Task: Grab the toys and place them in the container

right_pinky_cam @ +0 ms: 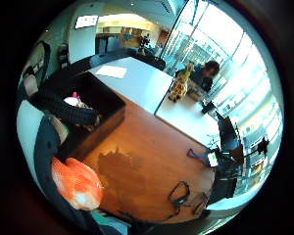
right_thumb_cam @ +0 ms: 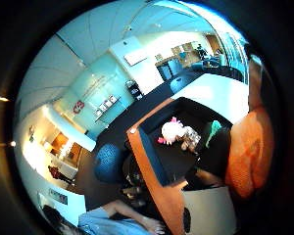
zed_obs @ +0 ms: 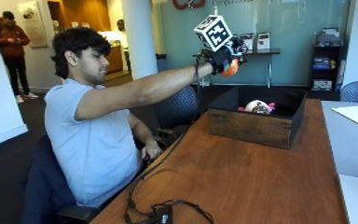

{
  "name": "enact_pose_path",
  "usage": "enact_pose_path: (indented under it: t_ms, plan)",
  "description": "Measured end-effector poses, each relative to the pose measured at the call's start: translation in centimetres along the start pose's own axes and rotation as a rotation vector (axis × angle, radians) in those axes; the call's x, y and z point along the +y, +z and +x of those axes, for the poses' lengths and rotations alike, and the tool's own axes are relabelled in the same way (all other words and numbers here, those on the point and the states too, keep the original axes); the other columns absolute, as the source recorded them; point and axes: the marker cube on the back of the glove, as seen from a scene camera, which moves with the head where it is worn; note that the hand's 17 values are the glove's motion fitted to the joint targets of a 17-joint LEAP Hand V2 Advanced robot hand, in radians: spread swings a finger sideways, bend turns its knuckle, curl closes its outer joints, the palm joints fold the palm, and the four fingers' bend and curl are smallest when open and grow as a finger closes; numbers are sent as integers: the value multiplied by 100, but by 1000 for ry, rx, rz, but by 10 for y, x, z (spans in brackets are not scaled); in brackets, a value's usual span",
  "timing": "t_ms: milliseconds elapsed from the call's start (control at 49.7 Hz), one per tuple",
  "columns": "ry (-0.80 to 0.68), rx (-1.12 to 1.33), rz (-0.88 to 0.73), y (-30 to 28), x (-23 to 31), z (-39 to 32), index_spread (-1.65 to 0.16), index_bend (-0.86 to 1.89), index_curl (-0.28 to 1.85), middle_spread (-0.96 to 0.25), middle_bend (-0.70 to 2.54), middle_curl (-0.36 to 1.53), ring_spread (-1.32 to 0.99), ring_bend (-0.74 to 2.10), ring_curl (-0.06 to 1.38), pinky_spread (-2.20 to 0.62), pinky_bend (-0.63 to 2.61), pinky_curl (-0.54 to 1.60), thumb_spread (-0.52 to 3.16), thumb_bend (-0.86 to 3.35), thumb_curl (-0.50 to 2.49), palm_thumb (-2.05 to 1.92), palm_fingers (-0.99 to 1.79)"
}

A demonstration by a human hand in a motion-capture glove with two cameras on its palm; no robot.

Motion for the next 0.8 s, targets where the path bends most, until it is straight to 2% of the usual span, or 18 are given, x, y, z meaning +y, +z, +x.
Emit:
enact_pose_path:
  t_ms: [141,201,241,302,322,342,362,382,442,523,804]
  plan:
    - [-6,29,-32,27,-36,-33,-34,28,91,-31,99,84,-29,150,68,-42,121,63,152,24,51,49,95]
    - [31,24,-97,46,-44,-40,-35,28,94,-32,98,85,-29,150,68,-42,121,64,153,24,51,49,91]
    - [65,0,-176,60,-46,-40,-34,30,96,-32,92,85,-28,147,68,-41,119,64,155,23,51,46,80]
    - [109,-58,-295,77,-43,-33,-33,30,97,-29,78,83,-25,134,66,-36,111,64,159,17,45,32,37]
    - [111,-78,-318,81,-41,-28,-34,32,95,-26,67,78,-23,116,62,-30,103,62,155,9,41,16,-4]
    - [109,-96,-333,84,-39,-24,-34,36,96,-24,64,77,-21,108,64,-26,100,64,154,6,39,12,-22]
    - [104,-112,-343,86,-36,-21,-35,37,94,-21,57,74,-19,95,60,-22,95,62,150,0,36,2,-38]
    - [97,-126,-349,89,-35,-18,-36,36,90,-19,51,71,-18,84,56,-19,93,59,149,-2,35,-1,-42]
    - [76,-155,-358,94,-31,-14,-37,30,82,-14,37,64,-15,61,44,-13,87,50,144,-7,32,-10,-37]
    - [82,-145,-373,95,-27,-7,-38,24,75,-10,26,58,-13,46,34,-7,79,44,140,-8,28,-13,-27]
    - [54,84,-398,57,2,28,-37,19,62,-4,14,46,-10,27,28,2,65,37,134,-8,19,-13,-10]
